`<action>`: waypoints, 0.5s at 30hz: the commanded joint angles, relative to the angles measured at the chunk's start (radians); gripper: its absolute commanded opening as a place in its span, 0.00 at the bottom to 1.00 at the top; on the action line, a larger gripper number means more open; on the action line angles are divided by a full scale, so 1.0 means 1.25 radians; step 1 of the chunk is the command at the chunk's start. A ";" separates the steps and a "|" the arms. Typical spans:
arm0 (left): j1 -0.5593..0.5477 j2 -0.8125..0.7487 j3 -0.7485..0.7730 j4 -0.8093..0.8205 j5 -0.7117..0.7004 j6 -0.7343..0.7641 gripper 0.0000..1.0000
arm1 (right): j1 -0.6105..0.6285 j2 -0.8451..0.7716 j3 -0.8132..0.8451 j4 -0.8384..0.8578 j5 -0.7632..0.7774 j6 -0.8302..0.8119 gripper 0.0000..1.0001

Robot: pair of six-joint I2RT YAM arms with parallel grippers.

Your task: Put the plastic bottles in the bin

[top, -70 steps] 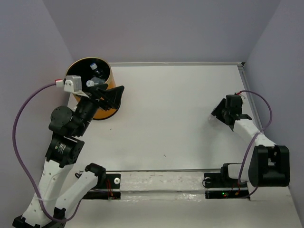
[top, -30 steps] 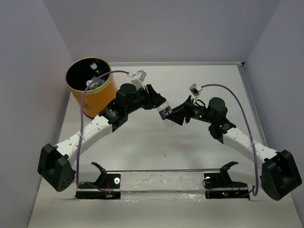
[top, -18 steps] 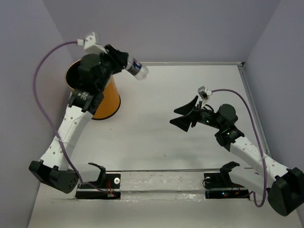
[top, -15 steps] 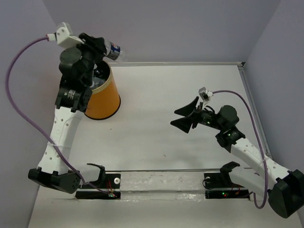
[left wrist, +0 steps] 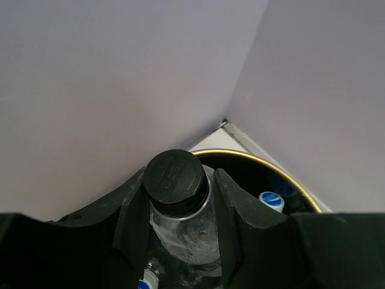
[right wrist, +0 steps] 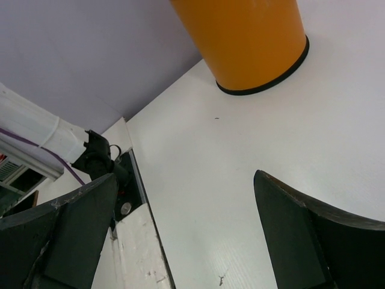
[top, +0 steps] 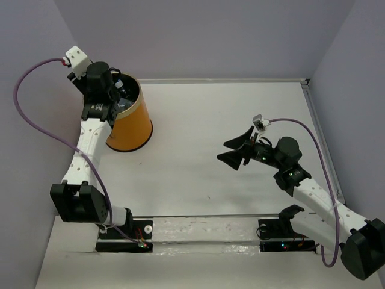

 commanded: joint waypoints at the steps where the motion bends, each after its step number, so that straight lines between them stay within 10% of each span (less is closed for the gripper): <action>1: 0.002 -0.001 -0.059 0.177 -0.139 0.089 0.00 | 0.007 -0.010 0.004 -0.004 0.022 -0.024 1.00; 7: 0.000 -0.008 -0.180 0.251 -0.128 0.084 0.05 | 0.007 -0.003 0.009 -0.028 0.046 -0.037 1.00; 9: 0.000 -0.026 -0.208 0.250 -0.111 0.071 0.25 | 0.007 0.000 0.009 -0.028 0.045 -0.036 1.00; 12: 0.000 -0.068 -0.248 0.207 -0.028 0.025 0.92 | 0.007 0.007 0.015 -0.026 0.049 -0.030 1.00; 15: 0.000 -0.118 -0.251 0.152 0.020 -0.018 0.99 | 0.007 0.006 0.019 -0.029 0.062 -0.015 1.00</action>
